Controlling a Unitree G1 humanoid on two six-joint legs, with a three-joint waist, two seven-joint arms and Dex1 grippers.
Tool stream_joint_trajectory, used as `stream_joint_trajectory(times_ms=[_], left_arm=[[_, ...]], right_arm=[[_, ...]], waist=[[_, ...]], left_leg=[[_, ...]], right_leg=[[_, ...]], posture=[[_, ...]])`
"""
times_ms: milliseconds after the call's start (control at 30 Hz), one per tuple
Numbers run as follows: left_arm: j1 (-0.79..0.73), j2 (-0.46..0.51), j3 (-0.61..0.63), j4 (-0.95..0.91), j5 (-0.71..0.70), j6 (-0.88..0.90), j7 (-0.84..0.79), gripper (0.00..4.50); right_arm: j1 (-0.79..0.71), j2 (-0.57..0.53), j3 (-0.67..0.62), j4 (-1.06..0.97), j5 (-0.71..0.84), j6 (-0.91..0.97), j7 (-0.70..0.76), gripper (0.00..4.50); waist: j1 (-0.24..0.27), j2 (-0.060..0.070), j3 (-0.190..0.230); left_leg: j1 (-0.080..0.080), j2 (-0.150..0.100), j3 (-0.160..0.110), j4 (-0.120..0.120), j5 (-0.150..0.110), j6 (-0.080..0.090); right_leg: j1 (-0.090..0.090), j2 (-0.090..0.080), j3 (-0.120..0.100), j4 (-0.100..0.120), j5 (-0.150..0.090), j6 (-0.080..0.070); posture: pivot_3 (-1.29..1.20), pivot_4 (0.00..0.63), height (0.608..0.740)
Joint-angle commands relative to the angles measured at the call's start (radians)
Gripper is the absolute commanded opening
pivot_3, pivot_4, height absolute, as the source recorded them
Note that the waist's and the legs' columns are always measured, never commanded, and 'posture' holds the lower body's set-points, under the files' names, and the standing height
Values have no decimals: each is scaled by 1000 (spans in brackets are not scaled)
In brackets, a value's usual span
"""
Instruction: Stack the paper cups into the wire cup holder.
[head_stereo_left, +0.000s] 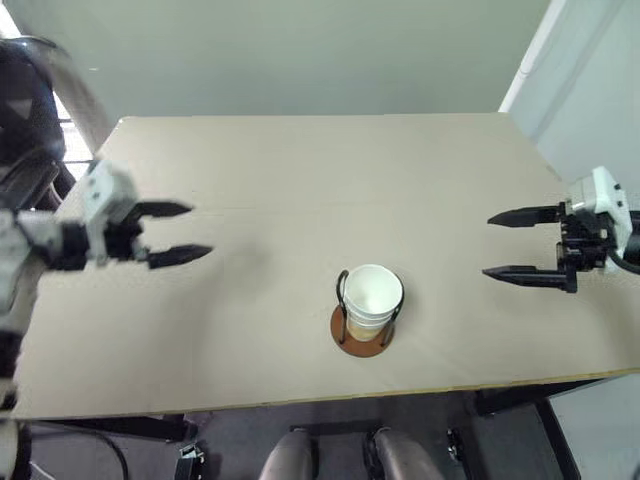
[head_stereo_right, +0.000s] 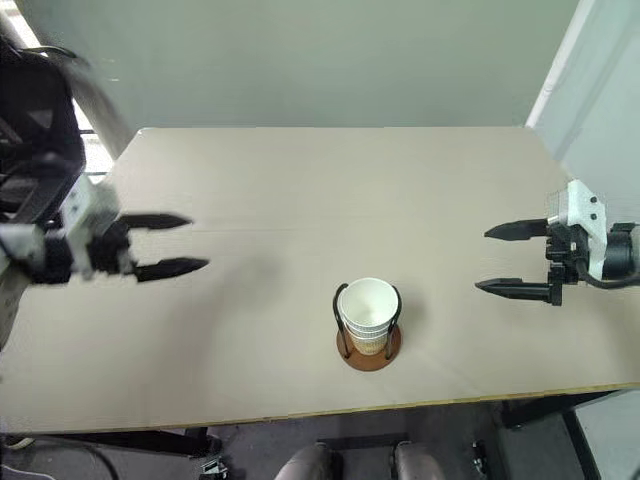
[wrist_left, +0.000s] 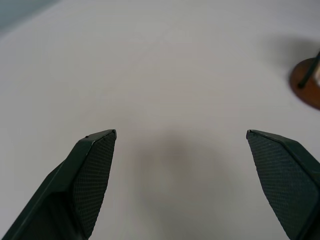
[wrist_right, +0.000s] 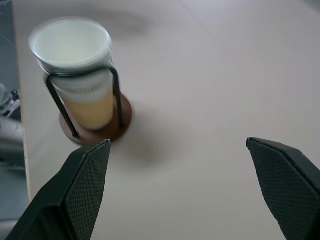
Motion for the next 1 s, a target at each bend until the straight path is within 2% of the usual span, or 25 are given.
stream_joint_trajectory(times_ms=[33,100,200,367,533,667,1000], left_arm=[[163,-49,229,-209,-36,82,110,4465],[264,-92,309,-289,-39,113,141,4465],[334,-129,379,-341,-37,133,170,4465],[348,-132,414,-355,-18,136,191,4465],[228,-111,382,-235,54,66,236,4465],[143,-102,322,-178,71,55,212,4465],[58,-94,221,-179,31,98,105,4465]], right_arm=[[-81,39,62,45,-37,-41,61,4500],[-129,64,88,91,-59,-53,82,4500],[-187,87,121,170,-105,-87,116,4500],[-244,102,144,258,-160,-135,149,4500],[-256,101,133,280,-177,-143,164,4500],[-235,94,120,266,-178,-136,164,4500],[-218,61,99,254,-177,-128,161,4500]], waist=[[0,0,0],[4,0,0],[11,0,0],[17,0,0],[13,0,1],[11,0,1],[10,-1,1]], left_leg=[[0,0,1,1,0,0],[0,1,1,1,0,0],[2,1,2,0,0,0],[6,1,2,0,1,-2],[9,1,2,0,5,-7],[9,1,2,0,6,-7],[5,1,2,-6,5,-10]], right_leg=[[0,0,0,1,0,0],[0,0,1,1,-1,-6],[0,0,1,4,-4,-15],[1,0,1,9,0,-21],[0,0,1,11,5,-29],[-2,0,1,15,6,-30],[-8,0,2,13,6,-30]], posture=[[0,150,740],[0,150,740],[0,150,740],[0,150,740],[0,150,740],[0,150,740],[0,150,740]])
